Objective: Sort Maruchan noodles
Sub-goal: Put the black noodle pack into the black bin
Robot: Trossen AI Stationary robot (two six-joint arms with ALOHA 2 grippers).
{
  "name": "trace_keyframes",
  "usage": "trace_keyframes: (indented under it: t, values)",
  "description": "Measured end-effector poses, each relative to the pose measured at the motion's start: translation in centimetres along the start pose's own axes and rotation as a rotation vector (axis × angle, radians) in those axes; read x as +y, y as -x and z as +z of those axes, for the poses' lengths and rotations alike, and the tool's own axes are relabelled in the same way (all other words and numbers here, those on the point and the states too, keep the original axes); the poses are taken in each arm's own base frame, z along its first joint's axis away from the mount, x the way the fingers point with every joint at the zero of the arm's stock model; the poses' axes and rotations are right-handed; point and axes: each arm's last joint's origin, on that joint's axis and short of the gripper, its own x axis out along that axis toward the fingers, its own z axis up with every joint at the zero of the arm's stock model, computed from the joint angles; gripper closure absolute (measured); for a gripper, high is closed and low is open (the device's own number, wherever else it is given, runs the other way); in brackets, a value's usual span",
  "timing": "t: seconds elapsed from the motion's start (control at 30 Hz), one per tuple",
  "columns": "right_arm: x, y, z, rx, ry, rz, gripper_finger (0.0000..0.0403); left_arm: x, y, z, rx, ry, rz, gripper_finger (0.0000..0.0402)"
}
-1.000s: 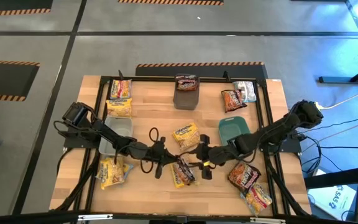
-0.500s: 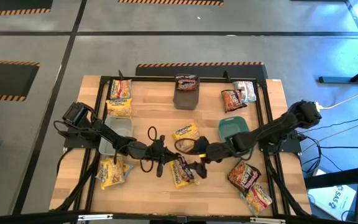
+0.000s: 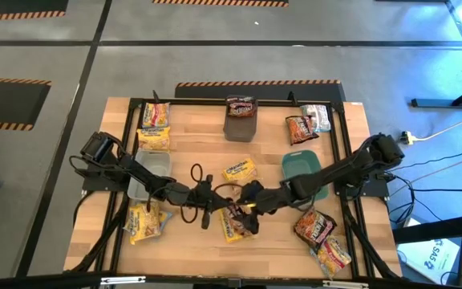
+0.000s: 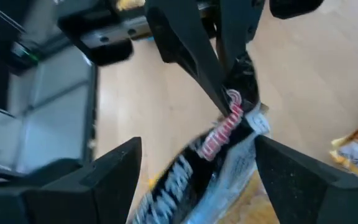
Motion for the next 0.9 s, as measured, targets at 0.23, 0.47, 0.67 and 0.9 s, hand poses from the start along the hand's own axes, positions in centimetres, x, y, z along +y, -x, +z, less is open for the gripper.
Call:
trace_keyframes:
  t: [0.23,0.47,0.67,0.9]
  values:
    - [0.8,-1.3,0.9,0.174,0.059,-0.176,0.0112,0.0,0.0,0.1,-0.007,0.002,0.005,0.0401]
    - [0.5,-1.8,0.9,0.215,0.087,-0.222,0.0113,0.0,0.0,0.2,-0.019,-0.001,-0.007,0.0401]
    - [0.6,-1.8,0.9,0.209,0.113,-0.221,0.0161,-0.1,0.0,0.3,-0.026,-0.008,-0.009,0.0402]
    - [0.5,-1.8,0.9,0.211,0.126,-0.223,0.0267,-0.1,0.0,0.3,-0.031,-0.019,-0.013,0.0401]
